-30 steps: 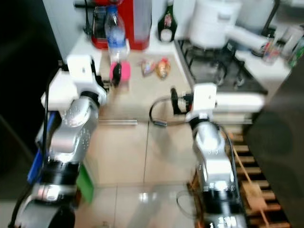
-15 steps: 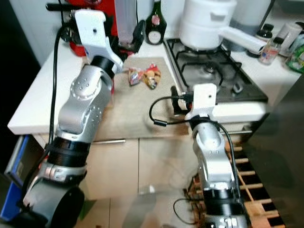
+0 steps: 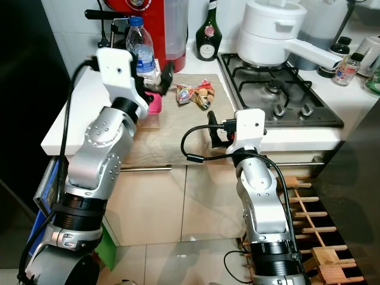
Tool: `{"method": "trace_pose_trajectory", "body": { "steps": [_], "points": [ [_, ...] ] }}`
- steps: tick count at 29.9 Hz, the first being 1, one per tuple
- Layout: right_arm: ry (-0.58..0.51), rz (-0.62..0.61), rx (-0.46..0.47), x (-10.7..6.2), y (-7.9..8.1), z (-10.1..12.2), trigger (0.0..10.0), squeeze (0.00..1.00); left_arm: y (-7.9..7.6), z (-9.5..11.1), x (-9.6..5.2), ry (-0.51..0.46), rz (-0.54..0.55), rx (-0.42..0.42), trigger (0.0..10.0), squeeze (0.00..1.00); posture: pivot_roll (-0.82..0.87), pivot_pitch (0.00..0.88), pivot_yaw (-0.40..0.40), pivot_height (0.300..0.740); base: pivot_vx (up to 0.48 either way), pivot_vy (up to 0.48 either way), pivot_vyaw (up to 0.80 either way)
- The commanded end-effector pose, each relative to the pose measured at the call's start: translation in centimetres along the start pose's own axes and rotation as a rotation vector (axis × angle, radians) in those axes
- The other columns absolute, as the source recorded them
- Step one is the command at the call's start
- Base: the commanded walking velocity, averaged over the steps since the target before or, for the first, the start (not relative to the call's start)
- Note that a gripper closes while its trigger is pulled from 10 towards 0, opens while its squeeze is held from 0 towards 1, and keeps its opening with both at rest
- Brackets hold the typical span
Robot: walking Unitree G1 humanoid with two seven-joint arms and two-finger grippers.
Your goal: Restocking fridge
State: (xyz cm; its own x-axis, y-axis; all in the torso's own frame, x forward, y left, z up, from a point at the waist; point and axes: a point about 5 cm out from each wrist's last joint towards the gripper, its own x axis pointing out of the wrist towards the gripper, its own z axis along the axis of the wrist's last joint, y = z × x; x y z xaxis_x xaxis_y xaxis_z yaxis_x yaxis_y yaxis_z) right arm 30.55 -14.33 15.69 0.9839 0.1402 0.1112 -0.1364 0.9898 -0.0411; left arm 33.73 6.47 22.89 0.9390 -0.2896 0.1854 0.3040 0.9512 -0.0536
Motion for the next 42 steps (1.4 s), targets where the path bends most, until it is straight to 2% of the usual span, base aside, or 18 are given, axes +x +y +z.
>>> {"method": "trace_pose_trajectory", "body": {
  "steps": [1,6,8,12,17,18,27,42],
  "points": [
    [-0.009,0.006,-0.006,-0.1,0.2,0.4,10.0,0.0,0.3,-0.7,-0.1,0.074,0.045,-0.027,10.0,0.0,-0.05,0.0,0.006,0.74,0.0,0.0,0.0],
    [-0.003,0.012,-0.006,-0.3,0.3,0.3,10.0,0.0,0.5,-1.1,0.0,0.118,0.095,-0.047,10.0,0.0,-0.05,0.0,0.003,0.74,0.0,0.0,0.0],
    [0.001,0.016,-0.008,-0.3,0.3,0.2,10.0,0.0,0.0,-1.2,0.1,0.144,0.105,-0.073,10.0,0.0,-0.06,0.0,0.002,0.74,0.0,0.0,0.0],
    [0.003,0.018,-0.011,-0.4,0.3,0.3,10.0,0.0,-0.1,-1.3,0.1,0.172,0.126,-0.096,10.0,0.0,-0.06,0.0,0.003,0.74,0.0,0.0,0.0],
    [0.004,0.018,-0.014,-0.5,0.3,0.2,10.0,0.0,-0.4,-1.2,0.3,0.181,0.112,-0.108,10.0,0.0,-0.06,0.0,0.006,0.74,0.0,0.0,0.0],
    [0.004,0.016,-0.014,-0.5,0.2,0.2,10.0,0.0,-1.0,-1.0,0.4,0.183,0.083,-0.119,10.0,0.0,-0.06,0.0,0.006,0.74,0.0,0.0,0.0],
    [0.007,0.017,-0.016,-0.5,0.3,0.3,10.0,0.0,-1.0,-1.1,0.5,0.225,0.098,-0.096,10.0,0.0,-0.06,0.0,0.007,0.74,0.0,0.0,0.0],
    [0.011,0.027,-0.021,-0.3,0.4,0.1,10.0,0.0,-1.0,-1.9,0.5,0.283,0.106,-0.107,10.0,0.0,-0.07,0.0,0.003,0.74,0.0,0.0,0.0]
  ]
}}
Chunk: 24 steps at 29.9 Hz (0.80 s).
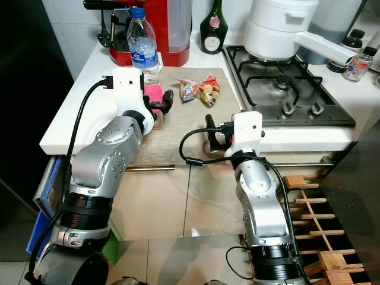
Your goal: Restocking fridge
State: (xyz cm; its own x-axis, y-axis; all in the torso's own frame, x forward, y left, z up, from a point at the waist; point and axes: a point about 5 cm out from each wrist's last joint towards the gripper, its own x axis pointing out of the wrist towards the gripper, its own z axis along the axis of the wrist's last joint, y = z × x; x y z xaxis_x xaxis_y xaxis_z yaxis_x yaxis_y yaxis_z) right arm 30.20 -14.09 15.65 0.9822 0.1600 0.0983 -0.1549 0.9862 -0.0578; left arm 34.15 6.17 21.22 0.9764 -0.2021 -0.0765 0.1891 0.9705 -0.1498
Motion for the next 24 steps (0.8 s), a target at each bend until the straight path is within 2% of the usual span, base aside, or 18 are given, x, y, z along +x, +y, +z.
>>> {"method": "trace_pose_trajectory", "body": {
  "steps": [1,9,12,14,17,24],
  "points": [
    [0.0,0.007,-0.007,0.0,0.1,0.1,10.0,0.0,-1.0,-0.2,0.3,0.036,-0.016,-0.013,10.0,0.0,-0.07,0.0,0.003,0.74,0.0,0.0,0.0],
    [0.0,0.012,-0.009,0.1,0.1,0.1,10.0,0.0,-0.9,-1.0,0.3,0.098,-0.005,-0.005,10.0,0.0,-0.07,0.0,-0.001,0.74,0.0,0.0,0.0],
    [0.0,0.012,-0.01,0.1,0.1,0.1,10.0,0.0,-1.0,-0.9,0.4,0.089,-0.015,-0.012,10.0,0.0,-0.07,0.0,0.0,0.74,0.0,0.0,0.0],
    [0.002,0.01,-0.012,0.1,0.1,0.1,10.0,0.0,-1.7,1.3,0.2,-0.033,-0.05,0.052,10.0,0.0,-0.07,0.0,-0.001,0.74,0.0,0.0,0.0],
    [0.004,0.009,-0.011,0.1,0.1,0.1,10.0,0.0,-2.2,2.7,0.1,-0.103,-0.077,0.077,10.0,0.0,-0.07,0.0,-0.001,0.74,0.0,0.0,0.0],
    [0.009,0.012,-0.011,0.1,0.1,0.0,10.0,0.0,-2.1,3.0,-0.3,-0.115,-0.067,0.121,10.0,0.0,-0.06,0.0,-0.007,0.74,0.0,0.0,0.0]
  ]
}}
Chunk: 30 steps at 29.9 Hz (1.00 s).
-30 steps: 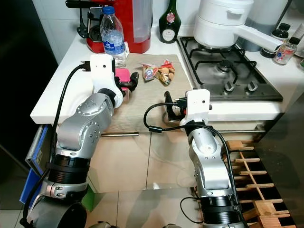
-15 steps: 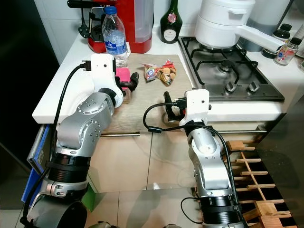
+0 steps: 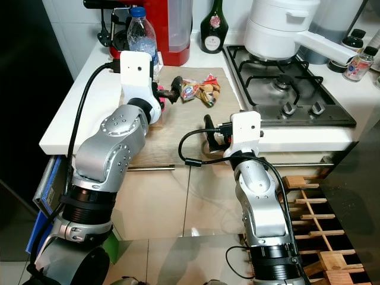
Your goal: Restocking fridge
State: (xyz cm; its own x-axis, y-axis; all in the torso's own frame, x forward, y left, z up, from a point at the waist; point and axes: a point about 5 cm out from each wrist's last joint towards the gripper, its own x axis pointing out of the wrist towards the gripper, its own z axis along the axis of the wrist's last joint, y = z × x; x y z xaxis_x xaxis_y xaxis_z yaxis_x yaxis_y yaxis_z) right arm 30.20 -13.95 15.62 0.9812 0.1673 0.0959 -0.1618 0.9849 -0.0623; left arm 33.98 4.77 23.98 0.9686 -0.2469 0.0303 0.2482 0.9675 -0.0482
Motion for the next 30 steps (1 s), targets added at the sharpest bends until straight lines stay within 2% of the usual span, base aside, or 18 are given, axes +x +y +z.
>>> {"method": "trace_pose_trajectory", "body": {
  "steps": [1,4,9,13,18,30],
  "points": [
    [0.008,0.006,-0.007,0.1,0.0,0.0,10.0,0.0,-0.1,0.5,-0.1,-0.006,-0.007,0.021,10.0,0.0,-0.06,0.0,-0.007,0.74,0.0,0.0,0.0],
    [0.012,0.015,-0.006,0.2,0.2,-0.1,10.0,0.0,0.6,-0.2,-0.3,0.06,0.04,0.02,10.0,0.0,-0.05,0.0,-0.019,0.74,0.0,0.0,0.0],
    [0.007,0.039,-0.002,0.4,0.6,0.1,10.0,0.0,1.0,0.7,-0.7,0.023,0.048,0.0,10.0,0.0,-0.02,0.0,-0.045,0.74,0.0,0.0,0.0],
    [-0.004,0.044,-0.001,1.1,0.8,0.5,10.0,0.0,2.0,1.1,-1.4,-0.055,0.059,-0.036,10.0,0.0,0.01,0.0,-0.085,0.74,0.0,0.0,0.0],
    [-0.031,0.079,-0.025,1.6,1.1,1.3,10.0,0.0,3.0,-0.2,-2.0,0.013,0.103,-0.022,10.0,0.0,0.01,0.0,-0.104,0.74,0.0,0.0,0.0],
    [-0.062,0.055,-0.02,2.2,1.2,1.8,10.0,0.0,1.7,0.6,-0.9,0.019,-0.003,-0.023,10.0,0.0,0.0,0.0,-0.06,0.74,0.0,0.0,0.0]
  ]
}}
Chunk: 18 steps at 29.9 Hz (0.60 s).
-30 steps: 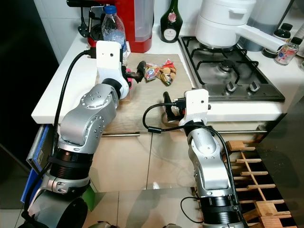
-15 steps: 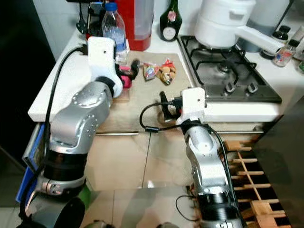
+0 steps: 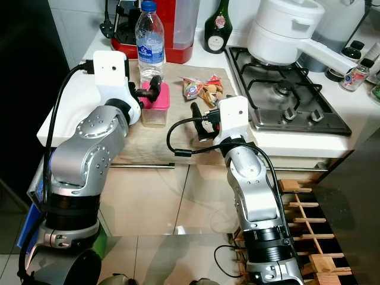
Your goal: Restocking fridge
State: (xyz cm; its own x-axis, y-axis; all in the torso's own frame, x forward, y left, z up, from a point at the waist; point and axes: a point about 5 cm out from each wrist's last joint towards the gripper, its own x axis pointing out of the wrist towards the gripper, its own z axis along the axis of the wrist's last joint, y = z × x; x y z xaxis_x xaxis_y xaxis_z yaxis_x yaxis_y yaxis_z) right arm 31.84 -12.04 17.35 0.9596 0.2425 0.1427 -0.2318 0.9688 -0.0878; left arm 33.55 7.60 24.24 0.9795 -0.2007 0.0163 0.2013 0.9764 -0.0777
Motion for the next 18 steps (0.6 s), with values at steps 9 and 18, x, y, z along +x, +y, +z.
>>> {"method": "trace_pose_trajectory", "body": {
  "steps": [9,18],
  "points": [
    [-0.013,-0.051,0.003,0.1,-0.4,0.1,10.0,0.0,-1.7,-0.4,0.8,0.081,-0.093,0.022,10.0,0.0,0.01,0.0,-0.043,0.74,0.0,0.0,0.0],
    [-0.007,-0.046,0.001,0.1,-0.2,-0.1,10.0,0.0,-3.0,-0.1,0.5,0.089,-0.147,-0.01,10.0,0.0,0.01,0.0,-0.047,0.74,0.0,0.0,0.0]
  ]
}}
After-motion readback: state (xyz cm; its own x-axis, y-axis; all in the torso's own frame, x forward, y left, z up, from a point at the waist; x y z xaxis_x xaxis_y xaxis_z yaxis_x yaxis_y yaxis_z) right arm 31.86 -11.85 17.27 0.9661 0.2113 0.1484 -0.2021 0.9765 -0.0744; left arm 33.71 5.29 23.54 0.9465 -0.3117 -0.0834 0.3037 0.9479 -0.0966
